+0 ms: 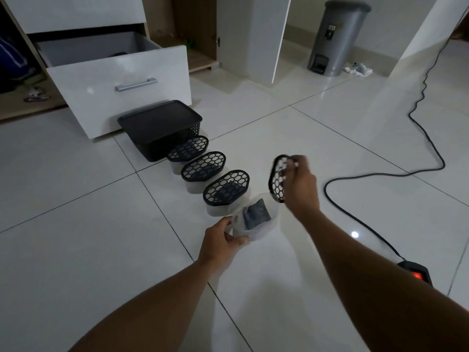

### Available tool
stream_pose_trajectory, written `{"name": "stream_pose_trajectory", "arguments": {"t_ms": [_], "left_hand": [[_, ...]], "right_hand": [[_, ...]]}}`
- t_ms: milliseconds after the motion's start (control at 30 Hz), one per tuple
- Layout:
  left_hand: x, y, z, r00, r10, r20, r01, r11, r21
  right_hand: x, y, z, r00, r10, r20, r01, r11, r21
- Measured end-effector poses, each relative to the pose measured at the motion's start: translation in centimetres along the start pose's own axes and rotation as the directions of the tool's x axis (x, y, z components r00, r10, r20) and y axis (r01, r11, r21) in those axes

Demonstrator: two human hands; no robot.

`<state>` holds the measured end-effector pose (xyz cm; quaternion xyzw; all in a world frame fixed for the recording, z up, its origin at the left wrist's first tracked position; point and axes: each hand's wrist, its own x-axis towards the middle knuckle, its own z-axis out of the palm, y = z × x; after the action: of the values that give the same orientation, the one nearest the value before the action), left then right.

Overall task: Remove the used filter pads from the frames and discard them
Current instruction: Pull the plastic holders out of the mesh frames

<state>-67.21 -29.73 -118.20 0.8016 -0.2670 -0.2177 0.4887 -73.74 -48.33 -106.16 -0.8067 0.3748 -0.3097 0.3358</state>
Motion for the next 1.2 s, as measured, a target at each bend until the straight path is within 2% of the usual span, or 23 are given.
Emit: {"name": "stream_pose_trajectory", "arguments": {"t_ms": [67, 167, 233, 300, 367, 400, 467, 500, 600, 733, 767, 800, 833, 867, 900, 967, 1067, 1133, 1200], "left_hand": [[-0.1, -0.1, 0.1, 1.000, 0.003, -0.008, -0.003, 1.000, -0.001], [-0.3, -0.1, 0.2, 1.000, -0.014, -0.014, 0.014, 1.000, -0.002], [-0.4, -0.1, 0.2, 0.999, -0.032, -0.014, 0.032, 0.999, -0.029], [-0.3, -0.2, 0.2, 0.999, -0.045, -0.011, 0.044, 0.997, -0.058], [-0.4, -0.2, 0.2, 0.998, -0.055, -0.006, 0.054, 0.996, -0.069], [-0.4, -0.1, 0.3, 0.998, -0.058, -0.004, 0.057, 0.996, -0.074], [-0.5, -0.2, 0.3, 0.999, -0.053, -0.008, 0.052, 0.996, -0.078], [-0.5, -0.2, 0.2, 0.999, -0.049, -0.011, 0.048, 0.996, -0.074], [-0.4, -0.3, 0.2, 0.999, -0.045, -0.001, 0.044, 0.996, -0.078], [-0.4, -0.3, 0.3, 0.997, -0.072, 0.011, 0.073, 0.995, -0.075], [-0.5, -0.3, 0.2, 0.997, -0.078, 0.005, 0.078, 0.994, -0.071], [-0.6, -0.3, 0.2, 0.996, -0.087, -0.004, 0.087, 0.994, -0.061], [-0.8, -0.3, 0.2, 0.995, -0.097, -0.017, 0.096, 0.994, -0.051], [-1.1, -0.4, 0.1, 0.993, -0.113, -0.038, 0.112, 0.993, -0.047], [-1.4, -0.4, -0.1, 0.988, -0.136, -0.072, 0.132, 0.990, -0.050], [-1.5, -0.6, -0.6, 0.966, -0.190, -0.174, 0.179, 0.981, -0.076], [-0.5, -0.9, -2.0, 0.912, -0.236, -0.337, 0.204, 0.971, -0.128], [0.6, -0.8, -3.3, 0.904, -0.256, -0.342, 0.216, 0.965, -0.150], [1.9, -0.6, -4.5, 0.925, -0.258, -0.279, 0.232, 0.965, -0.126]], "right_hand": [[1.5, 2.0, -0.7, 0.968, 0.228, -0.108, -0.208, 0.962, 0.175], [1.8, 5.0, -0.9, 0.833, 0.539, -0.123, -0.481, 0.816, 0.321], [1.1, 6.4, -1.1, 0.751, 0.651, -0.115, -0.588, 0.737, 0.334], [0.4, 6.7, -1.2, 0.689, 0.724, -0.042, -0.670, 0.657, 0.346], [0.0, 6.6, -0.9, 0.668, 0.743, 0.043, -0.710, 0.618, 0.337], [0.1, 6.7, -0.5, 0.688, 0.723, 0.067, -0.717, 0.663, 0.216], [0.3, 6.9, 0.3, 0.738, 0.662, 0.129, -0.655, 0.749, -0.102], [0.2, 6.5, 0.4, 0.739, 0.660, 0.138, -0.646, 0.751, -0.134], [-0.2, 6.0, 0.7, 0.805, 0.572, 0.156, -0.523, 0.809, -0.268], [-0.5, 3.9, 0.3, 0.802, 0.554, 0.222, -0.398, 0.773, -0.493], [-0.7, 3.1, 0.1, 0.778, 0.576, 0.250, -0.380, 0.749, -0.543], [-0.9, 2.9, 0.1, 0.777, 0.571, 0.264, -0.376, 0.758, -0.532], [-1.0, 3.0, 0.4, 0.745, 0.607, 0.278, -0.466, 0.771, -0.434], [-0.9, 2.7, 0.5, 0.746, 0.622, 0.237, -0.563, 0.780, -0.273], [-1.0, 2.6, 0.9, 0.764, 0.616, 0.190, -0.600, 0.788, -0.142], [-1.0, 1.7, 2.0, 0.857, 0.504, 0.105, -0.481, 0.857, -0.186], [-1.4, -0.5, 3.9, 0.964, 0.190, 0.186, -0.098, 0.904, -0.416], [-1.8, -2.5, 5.1, 0.948, 0.025, 0.318, 0.124, 0.890, -0.439], [-2.2, -3.7, 6.4, 0.877, -0.050, 0.477, 0.277, 0.865, -0.419]]}}
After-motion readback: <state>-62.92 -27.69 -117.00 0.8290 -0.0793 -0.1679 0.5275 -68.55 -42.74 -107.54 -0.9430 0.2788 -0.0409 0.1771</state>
